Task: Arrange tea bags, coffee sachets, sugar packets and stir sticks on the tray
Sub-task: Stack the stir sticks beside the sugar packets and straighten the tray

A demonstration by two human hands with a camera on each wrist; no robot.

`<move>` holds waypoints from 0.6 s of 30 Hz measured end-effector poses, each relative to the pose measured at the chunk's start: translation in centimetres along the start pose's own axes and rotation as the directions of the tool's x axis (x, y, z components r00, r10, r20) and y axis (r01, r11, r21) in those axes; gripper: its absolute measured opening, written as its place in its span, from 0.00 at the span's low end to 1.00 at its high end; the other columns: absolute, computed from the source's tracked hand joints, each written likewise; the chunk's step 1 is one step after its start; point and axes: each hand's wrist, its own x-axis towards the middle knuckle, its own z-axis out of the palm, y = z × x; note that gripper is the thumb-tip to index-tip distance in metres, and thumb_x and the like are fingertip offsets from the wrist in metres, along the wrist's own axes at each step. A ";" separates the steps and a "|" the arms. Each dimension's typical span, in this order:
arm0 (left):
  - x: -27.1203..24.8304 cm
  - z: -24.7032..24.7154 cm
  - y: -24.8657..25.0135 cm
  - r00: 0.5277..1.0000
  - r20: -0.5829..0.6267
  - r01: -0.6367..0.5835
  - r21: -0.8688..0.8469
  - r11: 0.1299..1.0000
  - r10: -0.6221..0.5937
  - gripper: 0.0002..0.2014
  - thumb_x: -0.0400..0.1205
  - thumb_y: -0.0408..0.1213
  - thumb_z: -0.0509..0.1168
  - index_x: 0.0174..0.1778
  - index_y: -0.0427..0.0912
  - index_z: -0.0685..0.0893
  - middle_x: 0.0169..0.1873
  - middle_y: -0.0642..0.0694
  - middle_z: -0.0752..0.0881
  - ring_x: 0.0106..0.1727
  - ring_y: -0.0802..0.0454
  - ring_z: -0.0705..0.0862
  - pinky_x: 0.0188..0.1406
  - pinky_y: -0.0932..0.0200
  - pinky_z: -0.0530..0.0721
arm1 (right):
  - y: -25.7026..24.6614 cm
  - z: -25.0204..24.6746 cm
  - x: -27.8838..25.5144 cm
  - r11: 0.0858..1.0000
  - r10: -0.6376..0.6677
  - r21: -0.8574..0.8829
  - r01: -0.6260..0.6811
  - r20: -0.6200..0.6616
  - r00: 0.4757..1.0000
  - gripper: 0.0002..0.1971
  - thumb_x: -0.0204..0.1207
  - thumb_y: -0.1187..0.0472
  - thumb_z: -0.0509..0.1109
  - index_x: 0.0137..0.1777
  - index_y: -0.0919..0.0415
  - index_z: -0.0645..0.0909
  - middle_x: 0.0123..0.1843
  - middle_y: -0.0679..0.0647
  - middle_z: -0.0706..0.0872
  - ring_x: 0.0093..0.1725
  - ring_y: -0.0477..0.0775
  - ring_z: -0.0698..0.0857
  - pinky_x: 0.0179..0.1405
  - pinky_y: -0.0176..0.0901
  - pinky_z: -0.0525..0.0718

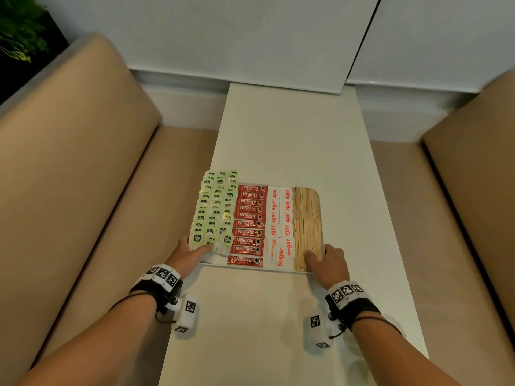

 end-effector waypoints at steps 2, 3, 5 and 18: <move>-0.1 -0.3 -0.3 1.000 -0.022 -0.020 0.096 0.995 0.022 0.42 0.71 0.56 0.77 0.78 0.49 0.68 0.68 0.53 0.83 0.65 0.49 0.83 0.69 0.47 0.79 | 0.1 -0.1 -0.4 1.000 -0.024 -0.004 0.024 0.002 1.000 0.27 0.74 0.38 0.72 0.63 0.58 0.78 0.60 0.58 0.78 0.54 0.60 0.85 0.56 0.61 0.89; -0.3 -0.5 -0.4 0.999 -0.022 -0.036 0.145 0.989 0.039 0.44 0.68 0.58 0.78 0.78 0.50 0.69 0.68 0.53 0.84 0.64 0.50 0.84 0.69 0.45 0.80 | 0.3 0.0 -0.5 0.999 -0.038 -0.025 0.038 0.007 0.999 0.29 0.73 0.38 0.74 0.65 0.58 0.77 0.61 0.57 0.77 0.56 0.60 0.85 0.57 0.61 0.89; -0.5 -0.7 -0.8 0.997 -0.018 -0.070 0.239 0.969 0.076 0.44 0.67 0.55 0.80 0.77 0.50 0.69 0.65 0.54 0.85 0.64 0.51 0.84 0.68 0.44 0.81 | 0.5 0.0 -1.0 0.993 -0.084 -0.081 0.085 0.015 0.996 0.35 0.69 0.39 0.79 0.69 0.57 0.74 0.63 0.56 0.77 0.61 0.60 0.82 0.59 0.59 0.87; -1.3 -0.5 0.9 0.982 0.011 -0.176 0.403 0.898 0.188 0.36 0.73 0.37 0.80 0.76 0.51 0.72 0.63 0.53 0.86 0.64 0.52 0.84 0.64 0.54 0.77 | 0.2 0.4 -0.1 0.973 -0.204 -0.105 0.208 0.044 0.978 0.47 0.60 0.51 0.87 0.76 0.54 0.65 0.67 0.53 0.78 0.65 0.58 0.82 0.58 0.57 0.88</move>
